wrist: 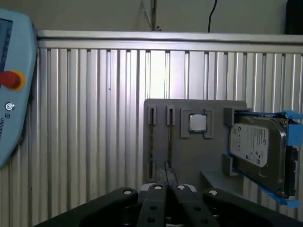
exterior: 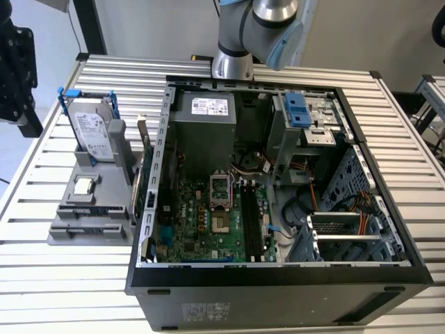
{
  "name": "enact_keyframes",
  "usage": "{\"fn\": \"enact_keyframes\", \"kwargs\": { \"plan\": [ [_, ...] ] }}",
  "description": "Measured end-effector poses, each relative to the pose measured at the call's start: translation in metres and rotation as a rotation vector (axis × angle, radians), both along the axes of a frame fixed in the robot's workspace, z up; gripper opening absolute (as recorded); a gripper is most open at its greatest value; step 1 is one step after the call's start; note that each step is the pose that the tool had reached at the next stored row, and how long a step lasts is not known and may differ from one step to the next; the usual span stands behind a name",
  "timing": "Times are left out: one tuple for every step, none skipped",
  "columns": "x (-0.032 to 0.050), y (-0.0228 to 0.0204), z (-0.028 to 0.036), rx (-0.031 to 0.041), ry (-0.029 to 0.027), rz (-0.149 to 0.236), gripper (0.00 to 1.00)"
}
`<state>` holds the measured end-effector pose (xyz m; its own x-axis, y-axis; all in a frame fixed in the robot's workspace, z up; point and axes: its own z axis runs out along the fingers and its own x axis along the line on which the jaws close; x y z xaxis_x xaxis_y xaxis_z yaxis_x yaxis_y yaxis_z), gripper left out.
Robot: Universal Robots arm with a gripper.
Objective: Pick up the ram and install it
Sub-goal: 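Pick up the ram and move it above insertion slot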
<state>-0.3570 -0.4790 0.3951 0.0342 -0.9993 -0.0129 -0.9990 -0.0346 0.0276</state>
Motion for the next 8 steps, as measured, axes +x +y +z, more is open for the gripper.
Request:
{"fn": "enact_keyframes", "kwargs": {
  "plan": [
    [0.0000, 0.0000, 0.0000, 0.0000, 0.0000, 0.018, 0.00],
    [0.0000, 0.0000, 0.0000, -0.0001, 0.0000, 0.036, 0.00],
    [0.0000, 0.0000, 0.0000, 0.0000, 0.0000, 0.055, 0.00],
    [0.0000, 0.0000, 0.0000, 0.0000, 0.0000, 0.073, 0.00],
    [0.0000, 0.0000, -0.0001, 0.0000, -0.0001, 0.092, 0.00],
    [0.0000, 0.0000, -0.0001, 0.0000, -0.0001, 0.110, 0.00],
    [0.0000, 0.0000, -0.0001, 0.0000, -0.0002, 0.128, 0.00],
    [0.0000, 0.0000, -0.0002, 0.0000, -0.0003, 0.146, 0.00]
  ]
}}
